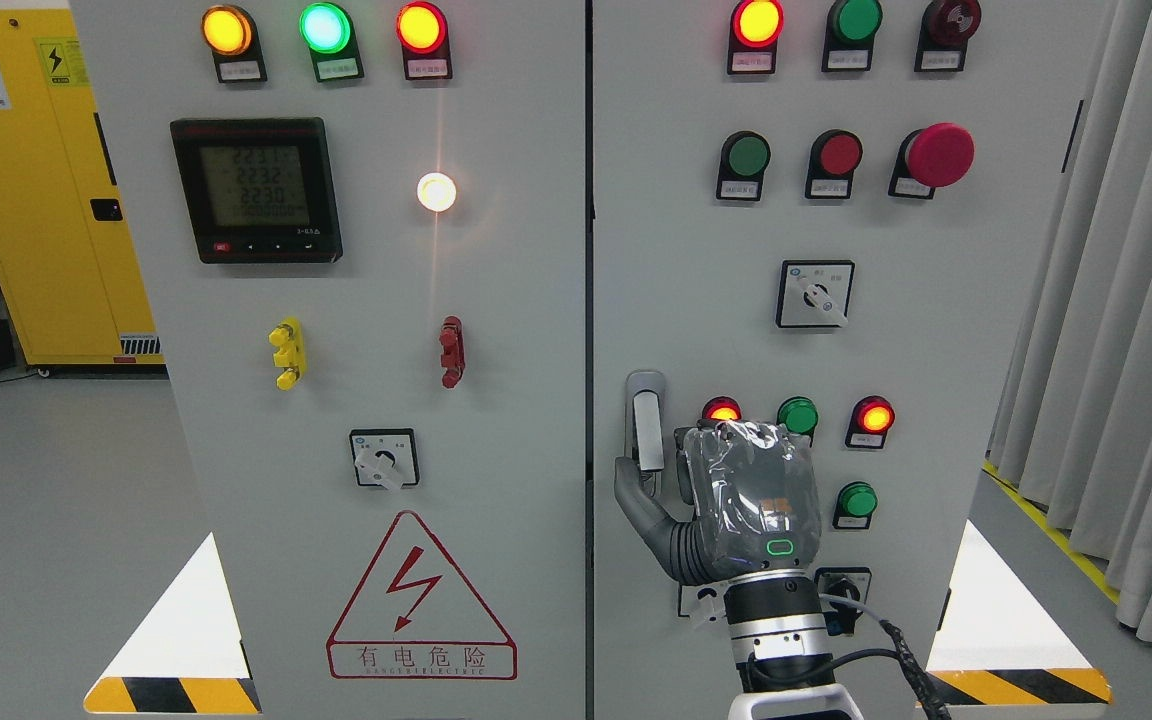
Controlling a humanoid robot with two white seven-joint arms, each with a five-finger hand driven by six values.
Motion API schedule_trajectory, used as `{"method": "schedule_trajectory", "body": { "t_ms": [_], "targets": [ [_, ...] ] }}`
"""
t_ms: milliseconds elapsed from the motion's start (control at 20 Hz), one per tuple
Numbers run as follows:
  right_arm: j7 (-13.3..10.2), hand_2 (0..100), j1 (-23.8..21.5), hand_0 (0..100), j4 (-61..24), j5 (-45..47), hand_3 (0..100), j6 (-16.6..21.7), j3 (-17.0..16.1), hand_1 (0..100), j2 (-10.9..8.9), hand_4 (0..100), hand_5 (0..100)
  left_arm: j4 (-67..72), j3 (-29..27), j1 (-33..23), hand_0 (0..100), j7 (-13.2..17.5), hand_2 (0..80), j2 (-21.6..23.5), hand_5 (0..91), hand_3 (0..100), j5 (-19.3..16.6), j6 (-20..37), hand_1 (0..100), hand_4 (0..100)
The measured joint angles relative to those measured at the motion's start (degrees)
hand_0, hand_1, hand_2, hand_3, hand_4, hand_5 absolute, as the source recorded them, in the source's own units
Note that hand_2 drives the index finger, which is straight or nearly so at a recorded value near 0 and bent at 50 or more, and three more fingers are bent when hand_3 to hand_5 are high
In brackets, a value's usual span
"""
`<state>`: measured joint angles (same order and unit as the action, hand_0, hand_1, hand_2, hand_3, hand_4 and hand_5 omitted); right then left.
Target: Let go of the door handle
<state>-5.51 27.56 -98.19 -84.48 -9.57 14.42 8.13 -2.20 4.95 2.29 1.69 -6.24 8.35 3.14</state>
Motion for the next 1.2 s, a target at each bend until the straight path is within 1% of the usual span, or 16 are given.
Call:
{"method": "schedule_trajectory", "body": {
  "t_ms": [250, 551, 802, 952, 1202],
  "targets": [
    [0.0, 100, 0.1, 42, 0.1, 0.0, 100, -0.6, 0.0, 34, 0.02, 100, 100, 0.0, 0.0, 0.0, 12, 0.0, 0.0, 0.0, 0.0, 0, 0.0, 0.1, 56, 0],
    [0.2, 100, 0.1, 43, 0.2, 0.0, 100, -0.8, 0.0, 34, 0.03, 100, 100, 0.0, 0.0, 0.0, 12, 0.0, 0.0, 0.0, 0.0, 0, 0.0, -0.1, 56, 0],
    [0.0, 100, 0.1, 52, 0.2, 0.0, 100, -0.8, -0.1, 33, 0.04, 100, 100, 0.0, 0.0, 0.0, 12, 0.0, 0.0, 0.0, 0.0, 0, 0.0, -0.2, 56, 0],
    [0.0, 100, 0.1, 55, 0.3, 0.0, 100, -0.8, -0.1, 34, 0.04, 100, 100, 0.0, 0.0, 0.0, 12, 0.0, 0.0, 0.0, 0.0, 0, 0.0, -0.2, 56, 0],
    [-0.2, 100, 0.0, 56, 0.2, 0.0, 100, -1.4, -0.1, 35, 0.05, 100, 100, 0.0, 0.0, 0.0, 12, 0.0, 0.0, 0.0, 0.0, 0, 0.0, -0.2, 56, 0]
  ]
}}
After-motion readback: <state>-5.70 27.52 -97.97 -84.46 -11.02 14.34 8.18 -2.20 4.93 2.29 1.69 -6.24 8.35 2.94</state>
